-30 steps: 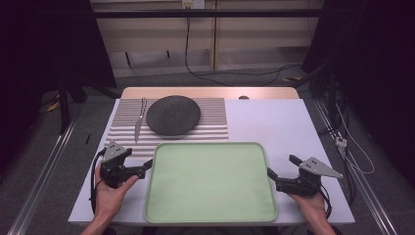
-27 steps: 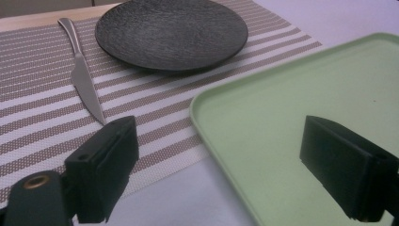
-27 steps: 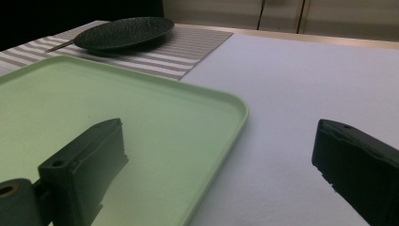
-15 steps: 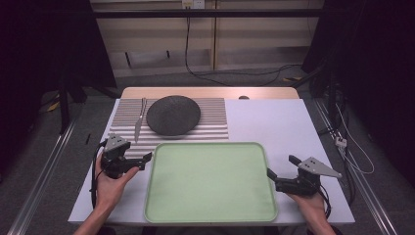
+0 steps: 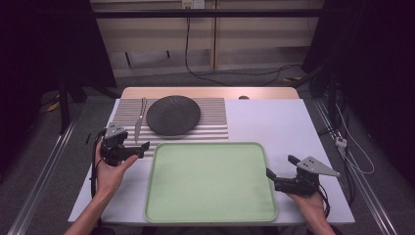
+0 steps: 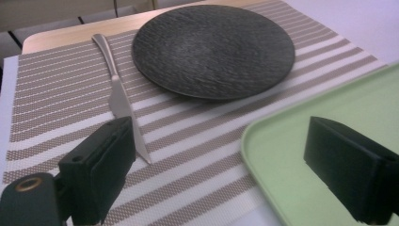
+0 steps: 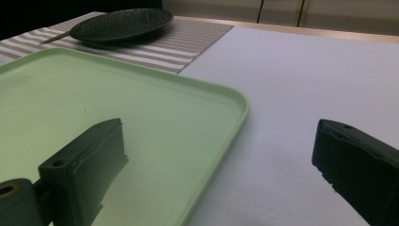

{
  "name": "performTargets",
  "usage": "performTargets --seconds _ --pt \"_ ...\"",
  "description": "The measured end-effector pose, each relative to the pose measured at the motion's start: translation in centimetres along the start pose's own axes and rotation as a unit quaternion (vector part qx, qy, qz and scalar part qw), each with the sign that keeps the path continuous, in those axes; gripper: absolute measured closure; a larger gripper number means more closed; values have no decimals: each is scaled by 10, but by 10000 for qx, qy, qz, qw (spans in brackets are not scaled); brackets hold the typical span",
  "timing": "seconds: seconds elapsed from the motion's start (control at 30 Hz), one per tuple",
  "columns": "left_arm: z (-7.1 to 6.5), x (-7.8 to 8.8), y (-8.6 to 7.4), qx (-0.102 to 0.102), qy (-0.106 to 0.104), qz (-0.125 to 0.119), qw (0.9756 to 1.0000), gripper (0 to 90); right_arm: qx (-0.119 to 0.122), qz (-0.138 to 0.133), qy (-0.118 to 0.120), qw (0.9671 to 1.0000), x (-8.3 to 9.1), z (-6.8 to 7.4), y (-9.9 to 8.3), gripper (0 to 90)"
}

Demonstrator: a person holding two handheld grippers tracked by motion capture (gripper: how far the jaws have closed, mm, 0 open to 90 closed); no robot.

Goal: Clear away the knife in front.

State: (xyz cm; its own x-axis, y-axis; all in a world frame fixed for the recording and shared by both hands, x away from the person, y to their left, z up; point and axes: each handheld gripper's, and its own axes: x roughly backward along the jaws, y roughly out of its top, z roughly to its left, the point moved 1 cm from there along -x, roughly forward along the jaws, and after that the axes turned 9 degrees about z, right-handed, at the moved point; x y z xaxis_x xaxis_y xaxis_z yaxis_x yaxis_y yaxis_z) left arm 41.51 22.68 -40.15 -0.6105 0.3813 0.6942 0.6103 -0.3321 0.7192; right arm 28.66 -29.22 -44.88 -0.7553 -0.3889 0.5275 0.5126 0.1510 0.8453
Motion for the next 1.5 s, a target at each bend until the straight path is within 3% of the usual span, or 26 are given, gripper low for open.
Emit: performTargets --seconds 0.13,0.27,0.4,0.73,0.87,1.27,1.5 --pt "9 -5 8 83 81 25 9999 88 -14 11 8 10000 0 -1 0 31" --pt "16 -11 17 175 13 80 9998 74 -12 22 -4 10000 0 -1 0 31" --pt "23 -17 27 133 126 160 9997 85 -18 36 11 10000 -1 0 0 30" --pt "47 -38 44 301 288 293 9987 100 -8 64 11 10000 -2 -1 -1 28" --pt "56 -48 49 347 243 392 9983 91 14 86 22 10000 -3 -1 0 28" --pt "78 -74 66 337 411 738 9959 217 -25 122 110 9999 -7 -2 0 28" --pt "92 -89 77 344 619 962 9928 294 5 137 96 9999 -6 -1 0 27"
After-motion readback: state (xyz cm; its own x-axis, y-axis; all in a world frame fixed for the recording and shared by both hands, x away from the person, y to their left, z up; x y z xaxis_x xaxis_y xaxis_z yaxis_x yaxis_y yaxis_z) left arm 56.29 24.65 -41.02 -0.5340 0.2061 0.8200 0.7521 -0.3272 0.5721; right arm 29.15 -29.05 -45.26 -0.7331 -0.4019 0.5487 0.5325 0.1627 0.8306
